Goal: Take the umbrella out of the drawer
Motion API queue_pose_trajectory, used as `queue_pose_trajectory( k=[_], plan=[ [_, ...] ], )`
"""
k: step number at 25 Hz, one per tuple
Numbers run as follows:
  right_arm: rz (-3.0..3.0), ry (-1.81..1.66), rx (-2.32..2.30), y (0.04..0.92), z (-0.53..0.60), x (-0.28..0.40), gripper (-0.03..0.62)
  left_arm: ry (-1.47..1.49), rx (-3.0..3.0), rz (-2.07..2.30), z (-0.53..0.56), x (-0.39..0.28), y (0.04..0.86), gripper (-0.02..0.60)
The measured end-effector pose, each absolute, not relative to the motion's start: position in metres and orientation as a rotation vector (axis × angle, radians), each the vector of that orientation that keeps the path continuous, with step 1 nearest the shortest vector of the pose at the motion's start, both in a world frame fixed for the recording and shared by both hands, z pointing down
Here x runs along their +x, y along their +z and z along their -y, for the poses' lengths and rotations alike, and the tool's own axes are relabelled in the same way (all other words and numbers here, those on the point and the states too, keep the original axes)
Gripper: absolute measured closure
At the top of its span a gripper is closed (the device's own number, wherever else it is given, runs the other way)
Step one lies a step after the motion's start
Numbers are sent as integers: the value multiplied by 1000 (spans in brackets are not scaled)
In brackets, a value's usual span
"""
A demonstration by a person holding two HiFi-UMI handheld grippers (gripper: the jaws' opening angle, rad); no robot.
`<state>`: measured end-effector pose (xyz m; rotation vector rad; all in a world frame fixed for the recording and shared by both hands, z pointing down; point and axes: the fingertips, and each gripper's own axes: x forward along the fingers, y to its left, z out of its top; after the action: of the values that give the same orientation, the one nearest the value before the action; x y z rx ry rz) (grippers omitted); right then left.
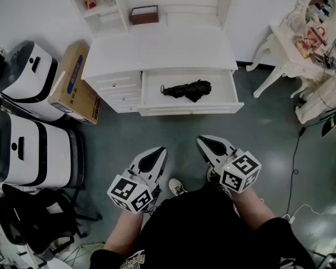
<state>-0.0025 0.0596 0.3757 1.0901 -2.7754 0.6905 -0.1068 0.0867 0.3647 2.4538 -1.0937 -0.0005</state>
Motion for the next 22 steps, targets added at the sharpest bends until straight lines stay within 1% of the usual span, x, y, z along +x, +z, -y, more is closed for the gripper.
queue_pose_trajectory(
  k=[22],
  plan=[
    [2799, 647, 1065, 376, -66, -10, 592, -4, 2468, 1048, -92, -105, 372, 577]
  ],
)
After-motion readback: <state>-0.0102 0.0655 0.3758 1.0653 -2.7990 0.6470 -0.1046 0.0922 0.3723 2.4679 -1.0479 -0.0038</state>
